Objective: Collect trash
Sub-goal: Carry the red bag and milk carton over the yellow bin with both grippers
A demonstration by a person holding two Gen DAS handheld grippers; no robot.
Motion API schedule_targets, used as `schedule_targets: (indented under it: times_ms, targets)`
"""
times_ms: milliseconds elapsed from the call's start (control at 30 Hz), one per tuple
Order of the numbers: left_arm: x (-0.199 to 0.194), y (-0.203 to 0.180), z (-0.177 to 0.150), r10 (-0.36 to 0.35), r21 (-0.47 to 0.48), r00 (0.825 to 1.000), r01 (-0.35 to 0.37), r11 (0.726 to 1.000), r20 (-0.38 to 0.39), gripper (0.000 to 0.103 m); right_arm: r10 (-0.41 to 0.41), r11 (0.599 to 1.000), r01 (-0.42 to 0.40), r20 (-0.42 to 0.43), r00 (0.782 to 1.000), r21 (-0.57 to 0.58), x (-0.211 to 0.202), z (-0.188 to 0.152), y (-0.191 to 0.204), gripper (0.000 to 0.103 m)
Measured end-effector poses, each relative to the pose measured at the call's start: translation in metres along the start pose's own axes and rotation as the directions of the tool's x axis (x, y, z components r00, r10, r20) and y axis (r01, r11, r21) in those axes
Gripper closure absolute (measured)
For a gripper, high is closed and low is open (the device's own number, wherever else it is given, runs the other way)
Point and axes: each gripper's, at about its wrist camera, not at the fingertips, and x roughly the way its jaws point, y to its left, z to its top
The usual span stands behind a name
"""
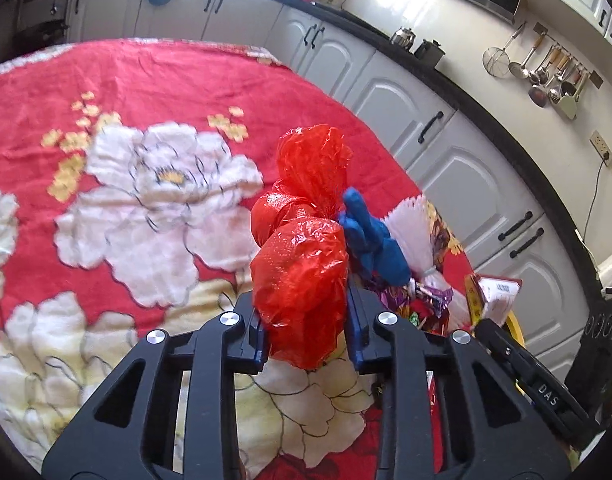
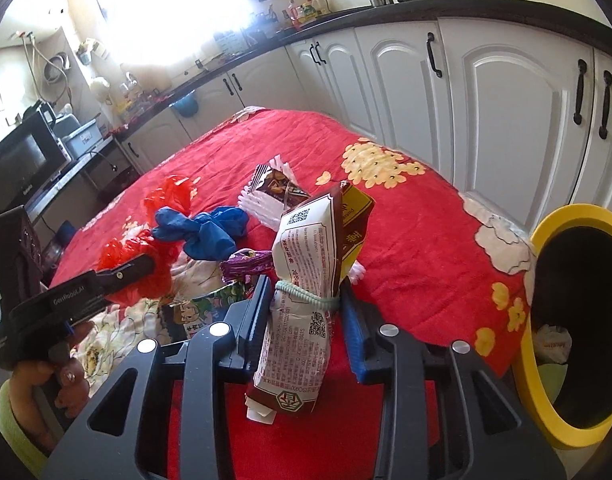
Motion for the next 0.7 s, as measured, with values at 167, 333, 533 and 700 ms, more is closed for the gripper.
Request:
schedule_targets:
  times_ms: [167, 333, 533, 700]
  targets:
    - [-0.018, -0.002, 0.008, 0.007, 0.001, 0.998, -0.007, 1.0, 0.057, 0.082, 0.01, 1.0, -0.01, 0.021, 1.0, 0.016, -0.015, 0.0, -0.005, 0.07]
    - [-0.03, -0.01, 0.011, -0.01, 0.015, 0.996, 0.009, 1.0, 0.085, 0.082, 0.007, 0.999, -0.009, 0.042, 0.999, 0.033, -0.029, 0.0, -0.013, 0.07]
    - [-0.036, -0.033, 0.007, -0.049, 0.067, 0.995, 0.043, 0.997, 0.092, 0.082, -0.011, 0.999, 0.007, 0.075, 0.997, 0.043, -0.046, 0.0, -0.021, 0.07]
    - [-0.036, -0.056, -0.001, -0.081, 0.121, 0.993, 0.07, 0.99, 0.087, 0.082, -0.027, 0.998, 0.022, 0.103, 0.994, 0.055, -0.058, 0.001, -0.028, 0.07]
